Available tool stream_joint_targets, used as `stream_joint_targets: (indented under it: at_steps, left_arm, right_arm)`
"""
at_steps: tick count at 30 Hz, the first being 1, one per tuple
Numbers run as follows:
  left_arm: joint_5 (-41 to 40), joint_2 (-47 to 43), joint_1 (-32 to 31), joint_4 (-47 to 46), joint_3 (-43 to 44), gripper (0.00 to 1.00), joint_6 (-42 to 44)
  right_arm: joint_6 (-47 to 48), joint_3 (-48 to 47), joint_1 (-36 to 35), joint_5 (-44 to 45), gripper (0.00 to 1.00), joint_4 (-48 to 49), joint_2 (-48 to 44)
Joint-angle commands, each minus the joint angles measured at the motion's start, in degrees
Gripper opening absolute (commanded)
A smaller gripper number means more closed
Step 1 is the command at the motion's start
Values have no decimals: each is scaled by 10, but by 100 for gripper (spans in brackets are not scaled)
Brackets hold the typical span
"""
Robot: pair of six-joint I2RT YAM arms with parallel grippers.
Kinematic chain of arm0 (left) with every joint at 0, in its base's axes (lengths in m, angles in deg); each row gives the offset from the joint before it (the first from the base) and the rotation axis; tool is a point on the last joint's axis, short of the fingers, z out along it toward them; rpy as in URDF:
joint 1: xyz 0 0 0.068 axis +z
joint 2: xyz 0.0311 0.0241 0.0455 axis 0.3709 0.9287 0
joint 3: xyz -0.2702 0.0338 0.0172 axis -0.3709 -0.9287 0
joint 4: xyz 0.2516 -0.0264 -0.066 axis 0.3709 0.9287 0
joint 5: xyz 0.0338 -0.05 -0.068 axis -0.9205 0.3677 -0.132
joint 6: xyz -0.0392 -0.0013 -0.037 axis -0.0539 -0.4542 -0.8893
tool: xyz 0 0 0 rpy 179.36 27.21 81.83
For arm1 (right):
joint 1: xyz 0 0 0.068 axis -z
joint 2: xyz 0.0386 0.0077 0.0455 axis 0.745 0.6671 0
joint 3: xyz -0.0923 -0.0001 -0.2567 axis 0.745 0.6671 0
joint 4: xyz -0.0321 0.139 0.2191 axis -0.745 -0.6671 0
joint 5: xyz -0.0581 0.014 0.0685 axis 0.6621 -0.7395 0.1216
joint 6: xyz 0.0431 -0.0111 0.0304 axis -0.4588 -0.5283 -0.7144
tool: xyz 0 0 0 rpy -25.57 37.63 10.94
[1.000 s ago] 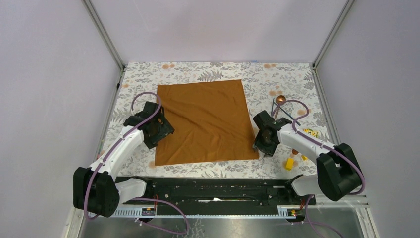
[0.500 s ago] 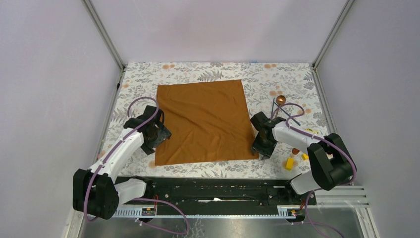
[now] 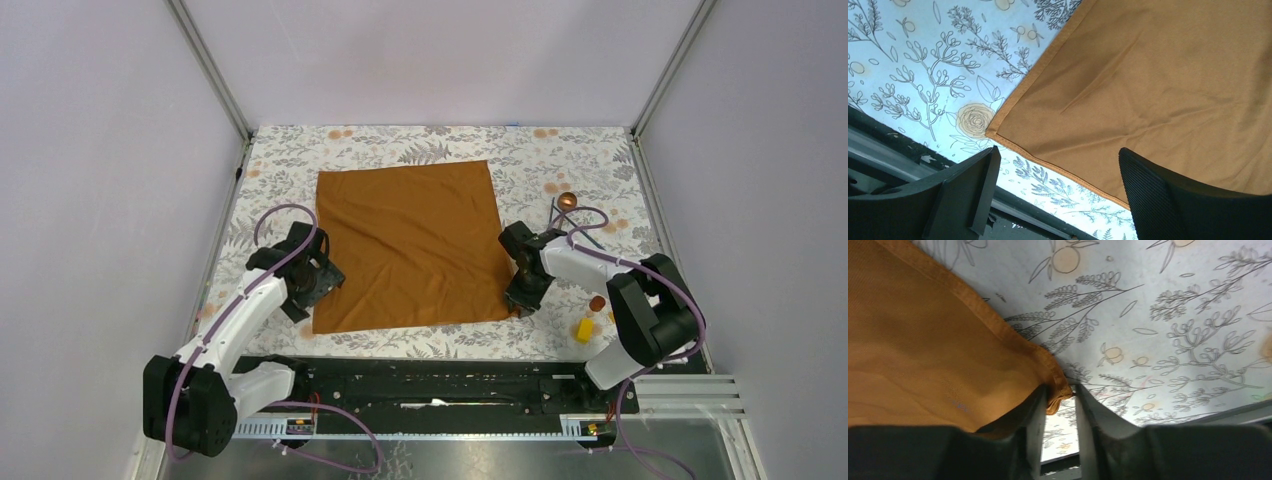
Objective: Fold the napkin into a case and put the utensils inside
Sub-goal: Pick up the flattened napkin from the center of the board.
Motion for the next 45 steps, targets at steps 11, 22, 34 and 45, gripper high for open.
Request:
stream_joint_targets:
  at_steps: [11,22,34,45]
  left_arm:
    - [-13,12,3,65,-42,83,-111]
    - [11,13,2,110,-58,54,-184]
    - [26,37,3,38,-97,48,-205]
    - [-8,58,3,-6,-120,53,-211]
  right_arm:
    - [-76,33,-5,67,0,34,-50]
    - [-75,45,-5,64,0,43,-68]
    - [-78,54,-6,55,0,56,-85]
    - [-80,63,-5,53,0,62,-98]
